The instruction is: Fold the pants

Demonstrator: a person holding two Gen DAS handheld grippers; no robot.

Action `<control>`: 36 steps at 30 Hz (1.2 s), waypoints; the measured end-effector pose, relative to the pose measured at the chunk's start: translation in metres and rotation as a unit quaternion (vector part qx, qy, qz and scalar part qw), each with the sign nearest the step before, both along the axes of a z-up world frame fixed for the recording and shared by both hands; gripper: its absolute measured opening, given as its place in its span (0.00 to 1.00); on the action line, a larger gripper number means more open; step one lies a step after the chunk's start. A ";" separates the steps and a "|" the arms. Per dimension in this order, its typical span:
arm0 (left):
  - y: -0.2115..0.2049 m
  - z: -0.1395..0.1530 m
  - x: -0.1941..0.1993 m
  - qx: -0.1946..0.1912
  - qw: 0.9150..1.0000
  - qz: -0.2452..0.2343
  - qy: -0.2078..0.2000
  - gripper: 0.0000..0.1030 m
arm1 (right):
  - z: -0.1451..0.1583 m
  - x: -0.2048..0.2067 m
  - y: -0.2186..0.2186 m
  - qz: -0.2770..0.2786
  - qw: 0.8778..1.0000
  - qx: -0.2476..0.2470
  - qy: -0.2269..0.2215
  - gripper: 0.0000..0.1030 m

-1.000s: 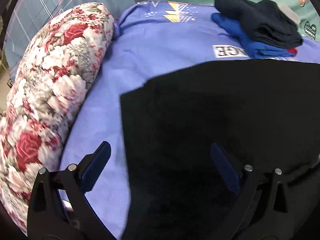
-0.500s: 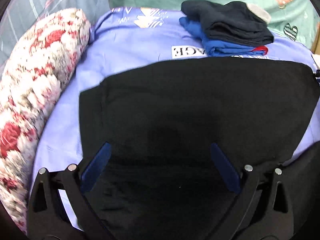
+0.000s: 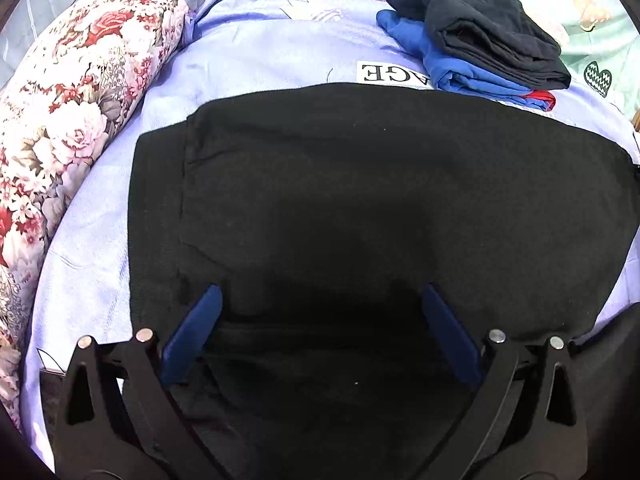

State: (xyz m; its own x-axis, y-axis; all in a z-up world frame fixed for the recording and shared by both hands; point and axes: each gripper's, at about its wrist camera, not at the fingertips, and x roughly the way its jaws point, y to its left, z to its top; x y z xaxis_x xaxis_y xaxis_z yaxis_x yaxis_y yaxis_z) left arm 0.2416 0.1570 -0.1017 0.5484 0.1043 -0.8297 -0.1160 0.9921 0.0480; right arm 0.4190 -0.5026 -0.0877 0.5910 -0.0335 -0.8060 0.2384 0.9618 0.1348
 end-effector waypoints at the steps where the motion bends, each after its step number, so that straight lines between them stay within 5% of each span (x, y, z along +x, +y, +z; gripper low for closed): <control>1: 0.000 -0.001 0.000 0.000 1.000 0.000 0.001 0.98 | 0.000 0.002 0.003 0.003 1.000 -0.013 0.003 0.30; 2: 0.000 -0.002 0.001 0.000 1.000 -0.001 0.002 0.98 | 0.000 0.005 0.008 0.005 1.000 -0.029 0.009 0.30; 5: 0.001 -0.006 0.001 0.000 1.000 -0.001 0.004 0.98 | 0.008 0.007 0.021 0.013 0.998 -0.065 0.005 0.06; 9: 0.004 -0.008 -0.001 -0.007 1.000 -0.001 0.001 0.98 | 0.031 -0.007 0.029 -0.009 0.990 -0.131 -0.057 0.05; 11: 0.005 -0.008 -0.001 -0.008 1.000 -0.002 0.000 0.98 | 0.026 -0.008 0.032 -0.032 0.976 -0.208 -0.056 0.00; 12: 0.005 -0.009 -0.001 -0.007 1.000 0.000 0.000 0.98 | 0.017 -0.005 0.033 -0.056 0.959 -0.274 -0.048 0.00; 13: 0.005 -0.009 0.000 -0.007 1.000 0.000 0.000 0.98 | 0.011 -0.005 0.031 -0.064 0.955 -0.289 -0.037 0.00; 15: 0.005 -0.009 0.000 -0.006 1.000 0.001 0.001 0.98 | -0.003 -0.005 0.013 -0.067 0.978 -0.199 0.002 0.00; 18: 0.005 -0.006 -0.001 -0.004 1.000 0.001 -0.001 0.98 | 0.014 -0.030 0.014 -0.092 0.985 -0.138 -0.055 0.04; 20: 0.004 0.000 -0.003 -0.007 1.000 -0.001 -0.006 0.98 | 0.022 -0.046 0.044 -0.035 0.992 -0.106 -0.067 0.07; 22: 0.003 0.009 -0.006 -0.009 1.000 -0.007 -0.020 0.98 | 0.019 -0.063 0.076 0.045 0.997 -0.041 -0.052 0.20; 23: 0.002 0.012 -0.007 -0.009 1.000 -0.010 -0.025 0.98 | 0.013 -0.070 0.092 0.083 0.996 -0.018 -0.033 0.36; 25: -0.002 0.016 -0.010 -0.007 0.999 -0.017 -0.029 0.98 | -0.005 -0.080 0.120 0.144 0.989 -0.038 0.012 0.45; 27: -0.004 0.012 -0.011 0.003 1.000 -0.012 -0.021 0.98 | -0.009 -0.088 0.128 0.157 0.983 -0.099 0.002 0.53; 29: -0.003 0.010 -0.012 0.012 1.000 -0.006 -0.016 0.98 | -0.004 -0.086 0.098 0.065 0.990 -0.128 -0.002 0.61; 31: -0.002 0.011 -0.020 0.017 1.000 -0.001 -0.021 0.98 | 0.000 -0.088 0.070 -0.099 0.972 -0.211 0.020 0.61; 34: -0.001 0.014 -0.028 0.013 1.000 -0.003 -0.024 0.98 | 0.016 -0.106 0.098 0.033 0.997 -0.063 -0.031 0.60; 36: -0.002 0.016 -0.030 0.015 0.999 -0.005 -0.028 0.98 | 0.029 -0.113 0.140 0.087 0.991 -0.089 -0.049 0.61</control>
State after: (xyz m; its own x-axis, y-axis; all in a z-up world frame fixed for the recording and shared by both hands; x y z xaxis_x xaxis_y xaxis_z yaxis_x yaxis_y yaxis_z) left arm 0.2112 0.1548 -0.0858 0.5948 0.1228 -0.7945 -0.1087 0.9915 0.0719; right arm 0.3062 -0.3628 -0.0583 0.6756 -0.0606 -0.7348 0.0618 0.9978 -0.0255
